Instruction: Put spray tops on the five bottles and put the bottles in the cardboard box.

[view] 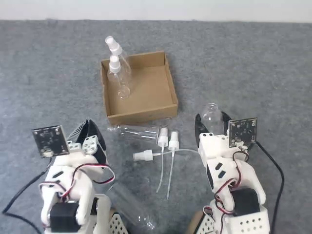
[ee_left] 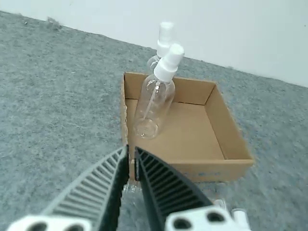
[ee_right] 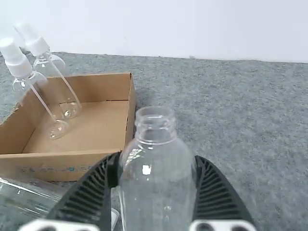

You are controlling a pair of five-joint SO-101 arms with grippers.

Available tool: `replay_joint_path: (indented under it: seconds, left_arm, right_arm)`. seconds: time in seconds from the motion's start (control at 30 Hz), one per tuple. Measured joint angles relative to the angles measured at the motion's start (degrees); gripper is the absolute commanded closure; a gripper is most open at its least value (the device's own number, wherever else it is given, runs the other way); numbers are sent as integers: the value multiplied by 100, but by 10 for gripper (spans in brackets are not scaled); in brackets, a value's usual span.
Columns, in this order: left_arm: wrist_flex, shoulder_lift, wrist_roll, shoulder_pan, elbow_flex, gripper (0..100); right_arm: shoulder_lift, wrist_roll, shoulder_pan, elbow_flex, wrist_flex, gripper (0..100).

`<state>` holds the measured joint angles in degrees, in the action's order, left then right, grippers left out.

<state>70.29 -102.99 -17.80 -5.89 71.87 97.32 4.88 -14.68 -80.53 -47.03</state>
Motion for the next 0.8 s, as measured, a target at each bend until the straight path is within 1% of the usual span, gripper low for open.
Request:
replay_joint_path:
  seconds: [0.17, 0.3, 0.37, 0.47, 0.53, 0.8]
  left_arm:
    - [264, 1125, 44, 70, -580, 987]
    - [615, 2453, 62, 484, -1213, 983]
    - [677, 3112, 26, 677, -1451, 957]
    - [677, 3965, -237, 897, -1705, 853]
    - [677, 4404, -325, 1064, -1776, 803]
    - [695, 5732, -1257, 1820, -1776, 789]
  right_arm:
    - [0, 0, 0, 0, 0, 931]
    - [0, 0, 0, 0, 53, 931]
    - [0, 0, 0, 0, 70, 931]
    - [9, 0, 0, -35, 70, 931]
    - [9, 0, 0, -35, 70, 931]
    - [9, 9, 0, -35, 70, 931]
